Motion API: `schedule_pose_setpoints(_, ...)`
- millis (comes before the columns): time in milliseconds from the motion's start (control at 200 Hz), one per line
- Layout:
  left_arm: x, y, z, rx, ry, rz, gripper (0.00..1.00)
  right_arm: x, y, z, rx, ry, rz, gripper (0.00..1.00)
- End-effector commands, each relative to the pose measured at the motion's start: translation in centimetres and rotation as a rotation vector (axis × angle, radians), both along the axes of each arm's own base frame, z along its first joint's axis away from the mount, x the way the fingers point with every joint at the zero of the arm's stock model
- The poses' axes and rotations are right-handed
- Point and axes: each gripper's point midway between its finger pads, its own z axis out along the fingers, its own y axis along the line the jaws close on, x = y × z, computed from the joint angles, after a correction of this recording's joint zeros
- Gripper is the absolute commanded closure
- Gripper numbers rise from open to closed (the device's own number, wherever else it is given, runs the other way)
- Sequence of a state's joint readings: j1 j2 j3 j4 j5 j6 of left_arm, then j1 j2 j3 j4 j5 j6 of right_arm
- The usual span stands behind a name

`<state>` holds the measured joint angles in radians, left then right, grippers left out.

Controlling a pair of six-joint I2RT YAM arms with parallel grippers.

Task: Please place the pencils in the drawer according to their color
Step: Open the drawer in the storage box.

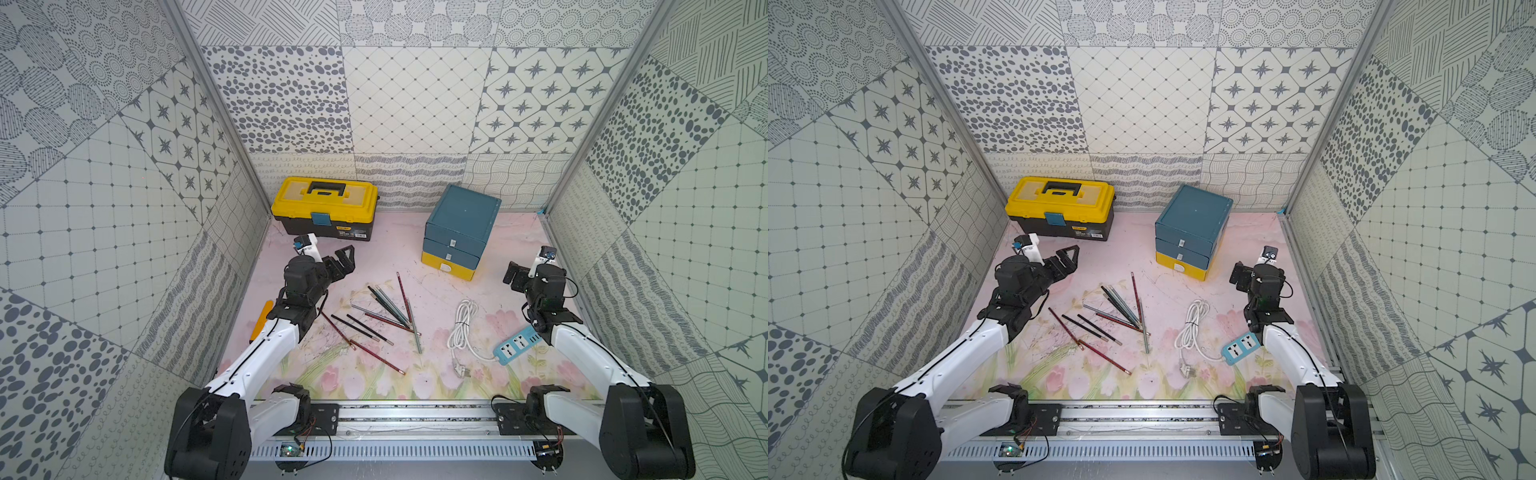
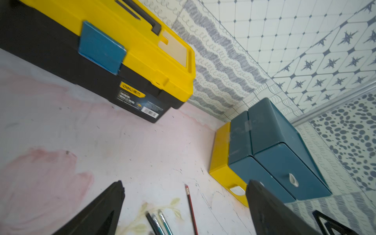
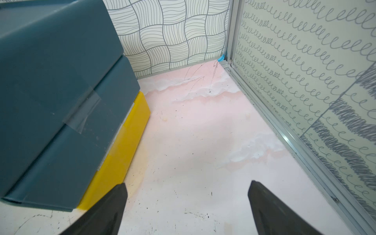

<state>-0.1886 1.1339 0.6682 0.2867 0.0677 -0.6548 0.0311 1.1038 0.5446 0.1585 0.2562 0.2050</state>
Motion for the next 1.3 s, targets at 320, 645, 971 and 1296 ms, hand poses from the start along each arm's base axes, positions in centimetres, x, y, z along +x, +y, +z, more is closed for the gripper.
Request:
schedule_pose_setpoints(320, -1.5, -16.3, -2.1, -0.294, 0.293, -0.325, 0.06, -0.8, -0.2, 3.0, 0.055, 0.001, -0.035, 0.01)
schedule_pose_setpoints(645, -0.2, -24.2, -1.8, -0.391, 0.303, -0.502, 0.26, -0.5, 1.0, 2.6, 0.089, 0.033, 0.029, 0.01)
schedule_pose_setpoints(971, 2.3, -30.4, -0.2, -0.538, 0.266, -0.621, 0.44, -0.3, 1.2, 2.5, 0.092, 0.031, 0.04, 0.01)
schedule_pose_setpoints(1296, 3.9, -31.9, 0.0, -0.543, 0.262, -0.628, 0.58, 0.1, 1.4, 2.2, 0.086, 0.04, 0.053, 0.01)
